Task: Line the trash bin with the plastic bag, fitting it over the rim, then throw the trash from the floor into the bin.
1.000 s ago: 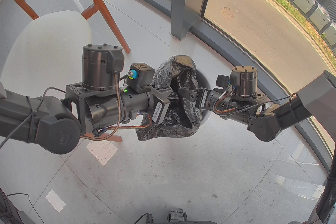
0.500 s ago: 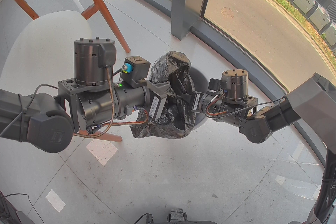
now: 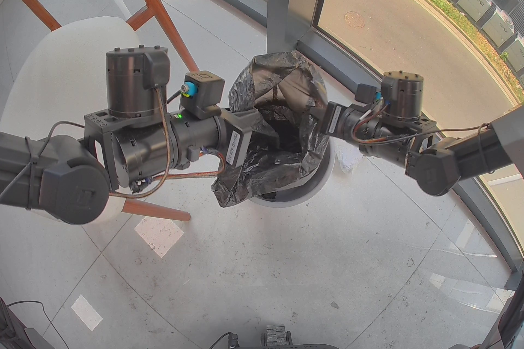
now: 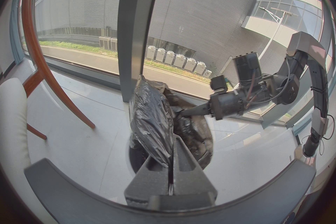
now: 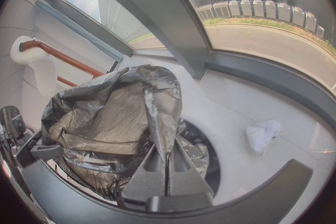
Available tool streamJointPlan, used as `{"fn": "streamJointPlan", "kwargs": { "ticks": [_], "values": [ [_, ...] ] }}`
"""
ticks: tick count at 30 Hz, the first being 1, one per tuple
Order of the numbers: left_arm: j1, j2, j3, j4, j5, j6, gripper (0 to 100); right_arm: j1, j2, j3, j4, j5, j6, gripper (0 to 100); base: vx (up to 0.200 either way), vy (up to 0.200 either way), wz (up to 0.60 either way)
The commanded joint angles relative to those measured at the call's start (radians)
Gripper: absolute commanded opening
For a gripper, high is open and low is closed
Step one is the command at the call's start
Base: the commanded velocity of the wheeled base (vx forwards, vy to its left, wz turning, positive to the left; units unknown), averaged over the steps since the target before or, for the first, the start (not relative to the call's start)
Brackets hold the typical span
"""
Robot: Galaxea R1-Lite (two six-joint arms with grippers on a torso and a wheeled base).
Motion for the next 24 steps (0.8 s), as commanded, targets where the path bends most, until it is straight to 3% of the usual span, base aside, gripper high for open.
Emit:
{"fn": "streamJointPlan", "kwargs": {
  "ticks": [1, 9, 19, 24],
  "values": [
    [0.042, 0.019, -0.040, -0.002, -0.001, -0.001, 0, -0.068, -0.067, 0.043, 0.005, 0.004, -0.002, 0, 0.000, 0.000, 0.00],
    [0.045, 0.065, -0.060, 0.018, 0.008, -0.012, 0, -0.079, -0.072, 0.161, -0.002, 0.008, -0.051, 0, 0.000, 0.000, 0.00],
    [0.040, 0.068, 0.058, 0.023, 0.007, -0.012, 0, -0.095, -0.064, 0.277, -0.047, 0.016, -0.102, 0, 0.000, 0.000, 0.00],
    [0.037, 0.088, 0.070, 0.021, 0.005, -0.010, 0, -0.147, -0.021, 0.308, -0.093, 0.034, -0.174, 0, 0.000, 0.000, 0.00]
  ]
}}
